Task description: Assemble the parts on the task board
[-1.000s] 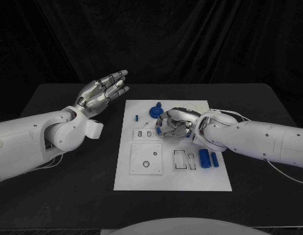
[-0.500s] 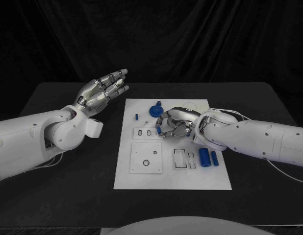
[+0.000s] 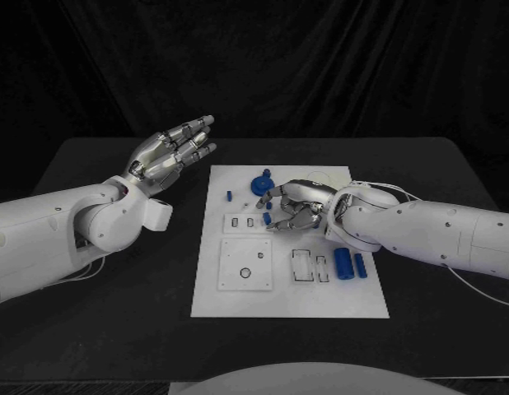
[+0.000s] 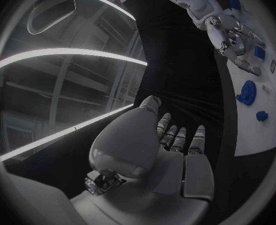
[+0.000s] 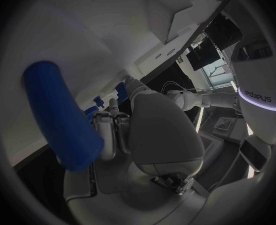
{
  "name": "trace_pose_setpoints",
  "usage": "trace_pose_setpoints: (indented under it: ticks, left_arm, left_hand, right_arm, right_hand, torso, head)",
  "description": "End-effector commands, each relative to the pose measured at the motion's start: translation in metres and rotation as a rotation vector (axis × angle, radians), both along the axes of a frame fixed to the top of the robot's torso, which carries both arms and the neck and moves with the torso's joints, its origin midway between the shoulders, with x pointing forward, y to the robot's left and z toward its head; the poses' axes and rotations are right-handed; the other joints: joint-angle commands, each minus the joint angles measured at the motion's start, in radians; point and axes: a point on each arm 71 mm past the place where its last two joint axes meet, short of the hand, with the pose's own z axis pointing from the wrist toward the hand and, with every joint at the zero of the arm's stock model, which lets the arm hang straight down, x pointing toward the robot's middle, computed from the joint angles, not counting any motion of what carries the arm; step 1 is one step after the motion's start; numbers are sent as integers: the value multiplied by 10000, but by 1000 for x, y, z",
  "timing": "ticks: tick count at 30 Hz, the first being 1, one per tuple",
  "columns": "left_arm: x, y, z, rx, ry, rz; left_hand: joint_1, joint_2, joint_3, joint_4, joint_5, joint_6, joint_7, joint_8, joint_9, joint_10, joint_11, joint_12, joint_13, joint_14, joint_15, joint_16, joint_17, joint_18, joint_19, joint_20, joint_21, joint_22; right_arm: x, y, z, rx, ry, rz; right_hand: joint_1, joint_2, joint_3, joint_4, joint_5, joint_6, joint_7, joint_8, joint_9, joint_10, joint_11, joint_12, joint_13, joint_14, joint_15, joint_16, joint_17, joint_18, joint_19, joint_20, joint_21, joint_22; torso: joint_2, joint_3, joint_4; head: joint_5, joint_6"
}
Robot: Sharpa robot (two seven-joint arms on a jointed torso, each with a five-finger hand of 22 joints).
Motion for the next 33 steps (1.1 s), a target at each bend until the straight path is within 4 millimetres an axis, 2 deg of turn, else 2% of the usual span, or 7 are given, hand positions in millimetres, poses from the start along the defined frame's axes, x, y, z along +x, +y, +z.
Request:
trace_pose_setpoints:
  ticks: [1,5,10,19,25,27,33]
  left_arm:
    - [-1,-1,0,-146,-51,-102]
    - [-1,0,0,-135,-47,-68]
    - [-2,2,0,-115,-30,-37]
    - [-2,2,0,-107,-21,-39]
    - [-2,1,0,-102,-40,-27]
    - [-2,2,0,29,-170,-37]
    - [-3,3,2,846,-1046,-4]
  left_hand:
    - [87,20,62,20,47,22,41,17,11,-37,-5,-35,-14,-4,23,-37,-11,174,-14,13,-5,-17]
    - [82,17,75,16,45,21,39,17,11,-39,-9,-35,-14,-4,19,-37,-11,174,-11,6,-2,-14]
    - [82,17,75,16,45,21,39,17,11,-39,-9,-35,-14,-4,19,-37,-11,174,-11,6,-2,-14]
    - [79,13,80,13,44,37,37,19,13,-31,-12,-32,-12,-4,16,-37,-11,174,-10,3,-2,-14]
    - [75,9,86,11,45,40,35,21,13,-39,-15,-34,-14,-4,13,-37,-11,175,-7,0,1,-12]
    - [74,6,89,9,47,44,34,22,14,-36,-16,-33,-13,-4,12,-37,-11,175,-5,0,3,-10]
    - [-35,-80,86,62,-237,155,41,48,25,-1,1,-23,-3,-4,46,-37,-11,185,30,52,32,14]
  right_arm:
    - [0,-1,0,18,-135,-39]
    - [-1,-4,5,354,-667,-39]
    - [-2,-9,11,648,-1177,-23]
    - [-2,-18,35,1265,-2107,84]
    - [-2,-27,52,2084,-2185,1]
    - [-3,-34,61,2435,-2205,-29]
    - [-7,-55,81,3471,-2283,-360]
  right_hand:
    - [-83,-73,-120,111,-275,-55,-7,-46,-68,1057,-64,26,2634,890,-63,-54,2054,8,851,-88,-57,2516]
    - [-238,-356,-359,671,-996,10,-36,-23,-208,1057,-89,26,2634,886,-80,-60,2040,9,850,-112,-62,2515]
    - [-744,-625,-657,765,-1201,119,-53,23,-279,1057,-105,26,2634,877,-99,-75,2009,13,841,-131,-76,2509]
    - [-1328,-457,-2223,784,-1191,308,-32,65,-440,1050,-91,21,2623,800,-91,-191,1780,62,727,-136,-243,2444]
    - [-1662,-568,-2777,796,-1183,377,-15,81,-495,896,-70,-80,2385,699,-70,-343,1484,149,524,-117,-541,2326]
    - [-1768,-432,-3256,803,-1204,456,15,108,-524,814,-64,-135,2264,643,-43,-419,1352,179,446,-96,-657,2283]
    - [-2173,-693,-3886,814,-1168,605,28,157,-564,760,-29,-172,2186,611,-28,-456,1294,194,404,-74,-724,2263]
  torso:
    - [-3,1,0]
    - [0,0,0]
    - [-2,0,-3]
    - [-2,-1,-3]
    - [-3,3,-3]
    - [0,5,-4]
    - [-1,7,5]
  head:
    - [29,-7]
    - [63,1]
    - [73,12]
    - [72,10]
    - [91,-16]
    - [131,-33]
    - [139,-60]
